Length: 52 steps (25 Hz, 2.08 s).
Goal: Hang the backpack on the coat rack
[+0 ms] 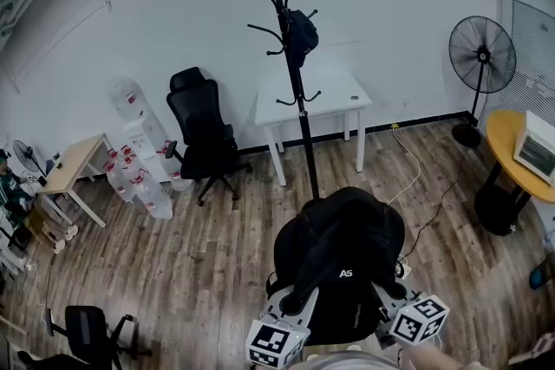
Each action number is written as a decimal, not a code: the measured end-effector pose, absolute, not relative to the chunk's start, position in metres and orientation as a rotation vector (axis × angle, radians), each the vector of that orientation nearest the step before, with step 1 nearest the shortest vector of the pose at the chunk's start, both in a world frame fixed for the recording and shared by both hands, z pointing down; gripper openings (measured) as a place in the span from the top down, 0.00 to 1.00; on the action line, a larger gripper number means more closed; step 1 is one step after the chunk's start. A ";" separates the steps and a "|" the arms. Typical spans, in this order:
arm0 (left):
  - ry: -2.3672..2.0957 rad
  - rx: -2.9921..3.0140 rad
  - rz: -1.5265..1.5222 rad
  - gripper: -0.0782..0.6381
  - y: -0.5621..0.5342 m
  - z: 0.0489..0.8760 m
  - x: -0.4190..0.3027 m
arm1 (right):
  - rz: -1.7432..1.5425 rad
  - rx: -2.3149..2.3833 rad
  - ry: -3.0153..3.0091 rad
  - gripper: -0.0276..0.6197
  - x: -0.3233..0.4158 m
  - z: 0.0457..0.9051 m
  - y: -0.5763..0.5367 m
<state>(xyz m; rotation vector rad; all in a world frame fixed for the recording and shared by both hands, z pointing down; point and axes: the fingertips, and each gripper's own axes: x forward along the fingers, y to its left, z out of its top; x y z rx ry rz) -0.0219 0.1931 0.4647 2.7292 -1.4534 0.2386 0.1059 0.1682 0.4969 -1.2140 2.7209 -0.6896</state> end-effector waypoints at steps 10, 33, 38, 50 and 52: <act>-1.475 2.737 0.242 0.85 0.177 0.456 -0.004 | -0.663 -1.195 2.729 0.91 0.124 0.486 0.155; -1.576 2.681 0.262 0.85 0.122 0.463 0.017 | -0.675 -1.097 2.807 0.91 0.143 0.492 0.090; -1.548 2.690 0.243 0.85 0.093 0.469 0.004 | -0.702 -1.127 2.815 0.91 0.130 0.499 0.064; -1.597 2.682 0.198 0.85 0.013 0.454 -0.087 | -0.689 -1.091 2.844 0.91 0.039 0.487 -0.023; -1.584 2.702 0.193 0.85 -0.005 0.449 -0.098 | -0.683 -1.099 2.831 0.91 0.029 0.481 -0.040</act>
